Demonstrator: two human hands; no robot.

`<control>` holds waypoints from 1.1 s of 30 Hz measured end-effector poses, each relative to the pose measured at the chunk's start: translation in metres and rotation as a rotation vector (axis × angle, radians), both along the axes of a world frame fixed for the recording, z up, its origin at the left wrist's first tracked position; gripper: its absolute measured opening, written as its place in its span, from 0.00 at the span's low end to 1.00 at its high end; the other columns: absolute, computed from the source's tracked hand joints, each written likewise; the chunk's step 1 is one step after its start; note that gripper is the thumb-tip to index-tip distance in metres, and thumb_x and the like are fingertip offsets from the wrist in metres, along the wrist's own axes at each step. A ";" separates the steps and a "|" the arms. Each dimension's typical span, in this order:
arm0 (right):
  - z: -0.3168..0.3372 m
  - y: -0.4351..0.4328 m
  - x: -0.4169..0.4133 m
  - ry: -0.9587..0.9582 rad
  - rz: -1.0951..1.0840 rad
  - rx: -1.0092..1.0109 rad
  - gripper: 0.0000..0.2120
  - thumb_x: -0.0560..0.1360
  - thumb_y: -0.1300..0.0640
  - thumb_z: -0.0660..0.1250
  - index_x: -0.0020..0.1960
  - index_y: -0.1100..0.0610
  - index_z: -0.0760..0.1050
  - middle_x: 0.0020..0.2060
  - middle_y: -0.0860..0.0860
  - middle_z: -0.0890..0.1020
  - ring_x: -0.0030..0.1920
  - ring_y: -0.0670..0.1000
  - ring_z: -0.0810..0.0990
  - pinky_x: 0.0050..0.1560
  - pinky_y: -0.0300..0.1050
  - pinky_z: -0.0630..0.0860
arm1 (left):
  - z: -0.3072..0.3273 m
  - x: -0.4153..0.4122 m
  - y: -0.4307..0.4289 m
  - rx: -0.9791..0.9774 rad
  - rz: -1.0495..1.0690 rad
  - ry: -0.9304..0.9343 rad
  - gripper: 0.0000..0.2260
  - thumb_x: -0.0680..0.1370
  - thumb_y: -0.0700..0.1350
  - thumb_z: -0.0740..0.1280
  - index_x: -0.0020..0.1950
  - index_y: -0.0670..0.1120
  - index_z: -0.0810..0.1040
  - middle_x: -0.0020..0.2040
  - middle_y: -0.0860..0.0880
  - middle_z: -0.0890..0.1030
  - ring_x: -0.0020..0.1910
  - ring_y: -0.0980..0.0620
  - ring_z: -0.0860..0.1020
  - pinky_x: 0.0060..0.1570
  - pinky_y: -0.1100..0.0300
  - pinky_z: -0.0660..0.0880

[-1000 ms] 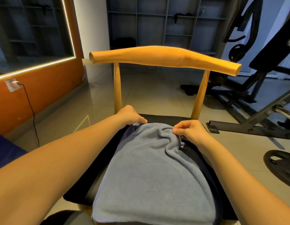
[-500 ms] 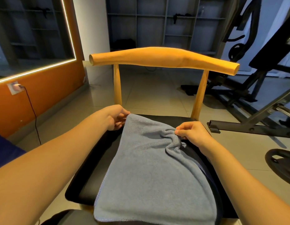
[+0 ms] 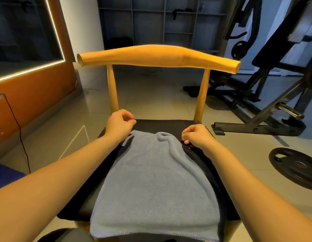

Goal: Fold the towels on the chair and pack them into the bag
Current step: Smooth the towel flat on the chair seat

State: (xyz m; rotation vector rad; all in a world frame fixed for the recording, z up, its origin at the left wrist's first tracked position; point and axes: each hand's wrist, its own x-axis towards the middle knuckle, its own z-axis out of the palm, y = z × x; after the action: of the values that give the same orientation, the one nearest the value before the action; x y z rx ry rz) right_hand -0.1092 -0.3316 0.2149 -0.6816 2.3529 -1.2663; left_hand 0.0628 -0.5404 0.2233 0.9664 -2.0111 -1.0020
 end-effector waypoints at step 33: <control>0.001 0.012 0.018 0.531 0.410 0.474 0.02 0.73 0.54 0.74 0.44 0.52 0.85 0.40 0.49 0.85 0.43 0.51 0.82 0.49 0.54 0.84 | -0.054 -0.004 0.077 -0.074 -0.254 -0.173 0.08 0.78 0.44 0.72 0.40 0.52 0.84 0.38 0.54 0.84 0.41 0.55 0.81 0.46 0.54 0.79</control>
State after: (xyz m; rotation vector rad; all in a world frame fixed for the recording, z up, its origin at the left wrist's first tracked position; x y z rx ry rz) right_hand -0.0911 -0.3192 0.2158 -1.3614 2.5733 -0.3531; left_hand 0.0590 -0.4634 0.1689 0.7957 -2.3432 -0.9959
